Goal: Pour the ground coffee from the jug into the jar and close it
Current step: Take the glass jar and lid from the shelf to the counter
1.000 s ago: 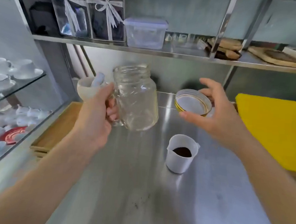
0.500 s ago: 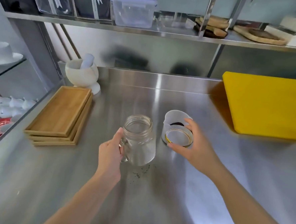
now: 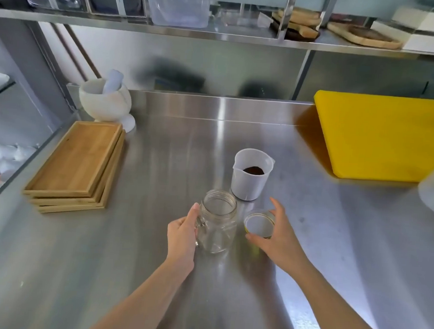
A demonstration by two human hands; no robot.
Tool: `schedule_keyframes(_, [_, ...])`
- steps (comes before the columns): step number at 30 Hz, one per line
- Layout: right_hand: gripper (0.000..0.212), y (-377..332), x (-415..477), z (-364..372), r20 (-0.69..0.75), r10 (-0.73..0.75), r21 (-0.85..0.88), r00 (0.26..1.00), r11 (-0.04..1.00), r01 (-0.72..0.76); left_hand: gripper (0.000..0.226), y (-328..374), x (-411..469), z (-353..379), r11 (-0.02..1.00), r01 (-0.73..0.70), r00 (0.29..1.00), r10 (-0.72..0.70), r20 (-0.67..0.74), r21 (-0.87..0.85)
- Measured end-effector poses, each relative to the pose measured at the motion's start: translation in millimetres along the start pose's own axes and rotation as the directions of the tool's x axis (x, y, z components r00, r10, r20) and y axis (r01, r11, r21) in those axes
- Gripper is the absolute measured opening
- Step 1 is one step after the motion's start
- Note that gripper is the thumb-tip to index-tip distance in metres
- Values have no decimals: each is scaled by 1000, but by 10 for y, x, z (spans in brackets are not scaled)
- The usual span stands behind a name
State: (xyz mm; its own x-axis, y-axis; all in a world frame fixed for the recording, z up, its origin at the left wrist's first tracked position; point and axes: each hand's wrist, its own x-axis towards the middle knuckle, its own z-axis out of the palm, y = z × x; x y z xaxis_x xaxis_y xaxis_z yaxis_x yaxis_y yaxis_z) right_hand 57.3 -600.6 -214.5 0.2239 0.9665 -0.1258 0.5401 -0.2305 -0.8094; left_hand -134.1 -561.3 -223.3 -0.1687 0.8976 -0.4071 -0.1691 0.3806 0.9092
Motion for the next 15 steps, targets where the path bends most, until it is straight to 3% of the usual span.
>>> schedule_keyframes(6, [101,188,-24,105,46,69,-36,997,997,-67,49,-15,91,76,1000,17,1000,-17,15,0])
schedule_keyframes(15, [96,272,-19,122,84,61,-105,995,993,-52,57,-1,236,61,994,-66,997,62,51,91])
